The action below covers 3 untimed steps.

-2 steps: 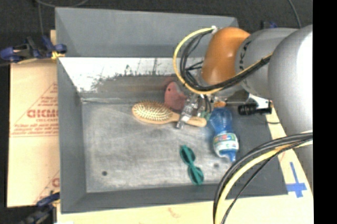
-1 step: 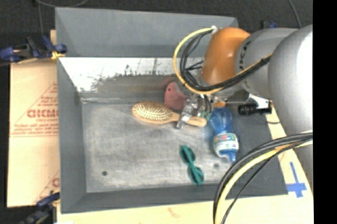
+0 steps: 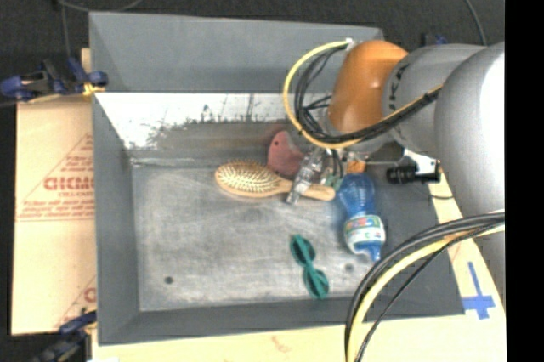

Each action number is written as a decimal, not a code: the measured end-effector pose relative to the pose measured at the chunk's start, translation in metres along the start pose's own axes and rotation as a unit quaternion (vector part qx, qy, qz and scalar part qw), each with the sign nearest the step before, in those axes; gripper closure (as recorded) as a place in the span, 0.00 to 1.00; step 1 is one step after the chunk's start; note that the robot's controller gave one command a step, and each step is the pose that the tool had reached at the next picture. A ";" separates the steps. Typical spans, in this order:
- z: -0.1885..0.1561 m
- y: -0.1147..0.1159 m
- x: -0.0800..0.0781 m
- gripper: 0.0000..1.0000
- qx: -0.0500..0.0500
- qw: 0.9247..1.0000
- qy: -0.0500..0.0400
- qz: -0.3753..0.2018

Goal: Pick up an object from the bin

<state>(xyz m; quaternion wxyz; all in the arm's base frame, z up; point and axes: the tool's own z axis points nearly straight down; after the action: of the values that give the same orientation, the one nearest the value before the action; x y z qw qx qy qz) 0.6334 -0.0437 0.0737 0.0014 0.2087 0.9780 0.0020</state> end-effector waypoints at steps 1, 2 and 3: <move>-0.124 0.004 0.037 1.00 0.002 1.000 0.000 -0.009; -0.124 0.004 0.037 1.00 0.002 1.000 0.000 -0.009; -0.125 0.003 0.037 1.00 0.002 1.000 0.000 -0.003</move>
Offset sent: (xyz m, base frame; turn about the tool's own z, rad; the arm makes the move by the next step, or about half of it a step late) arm 0.0000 0.0000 0.0000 0.0000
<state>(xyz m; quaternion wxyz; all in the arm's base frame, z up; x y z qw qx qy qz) 0.6005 -0.0259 0.1986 0.0009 0.2058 0.9786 -0.0002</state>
